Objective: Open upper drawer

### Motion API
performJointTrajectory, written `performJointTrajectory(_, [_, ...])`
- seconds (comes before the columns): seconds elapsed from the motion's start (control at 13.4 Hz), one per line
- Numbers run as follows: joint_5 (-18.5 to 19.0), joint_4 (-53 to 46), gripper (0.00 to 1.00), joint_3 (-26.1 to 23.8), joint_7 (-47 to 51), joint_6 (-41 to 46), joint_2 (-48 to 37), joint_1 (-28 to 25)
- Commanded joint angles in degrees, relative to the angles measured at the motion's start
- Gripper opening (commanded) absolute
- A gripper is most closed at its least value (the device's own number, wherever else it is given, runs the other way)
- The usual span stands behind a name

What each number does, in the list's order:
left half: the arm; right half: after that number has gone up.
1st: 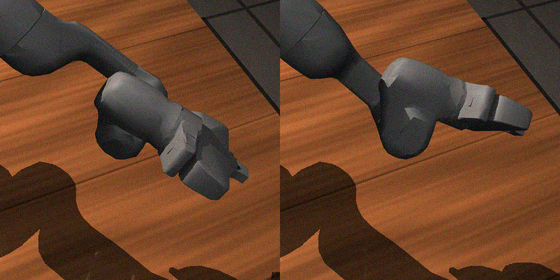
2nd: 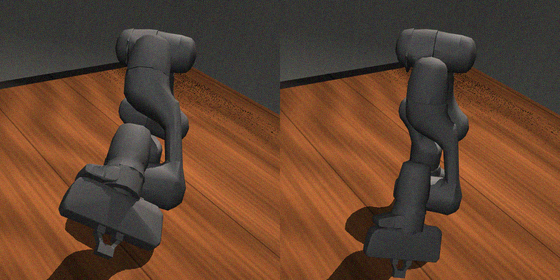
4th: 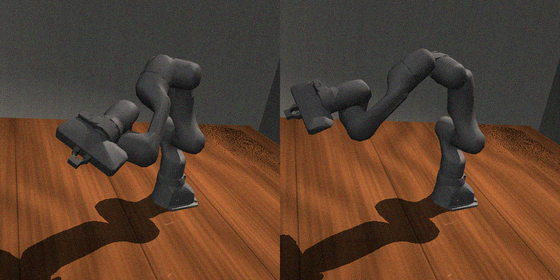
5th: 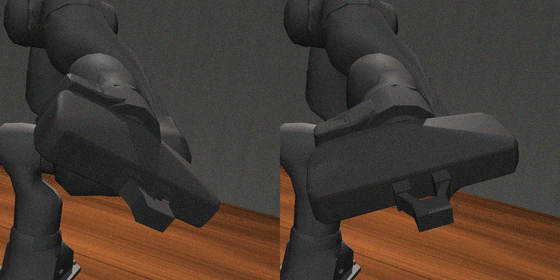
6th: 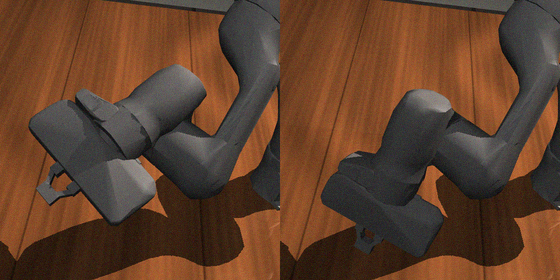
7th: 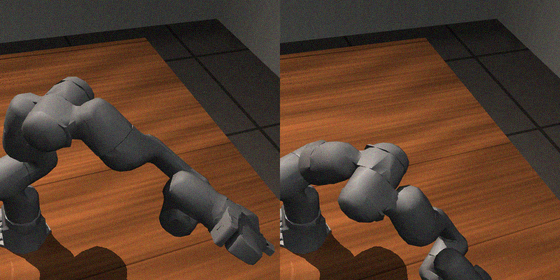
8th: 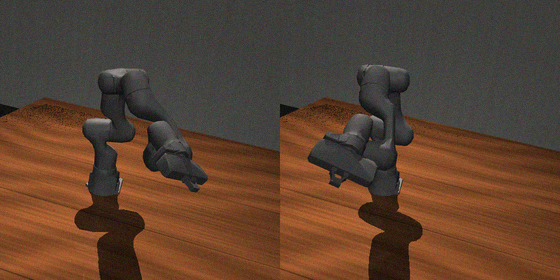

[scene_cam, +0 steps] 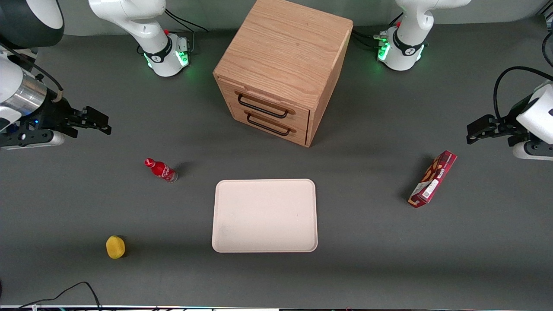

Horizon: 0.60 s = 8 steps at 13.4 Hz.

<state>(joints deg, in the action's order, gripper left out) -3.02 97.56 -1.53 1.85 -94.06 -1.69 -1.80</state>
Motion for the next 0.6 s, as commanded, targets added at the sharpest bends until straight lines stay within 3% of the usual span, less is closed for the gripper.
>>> performJointTrajectory(0.0, [-1.0,-0.8,1.0,1.1,0.5,1.5,-0.2,-0.1])
performJointTrajectory(0.52, [-0.9,-4.0,1.0,0.9,-5.0,5.0,-0.2,-0.8])
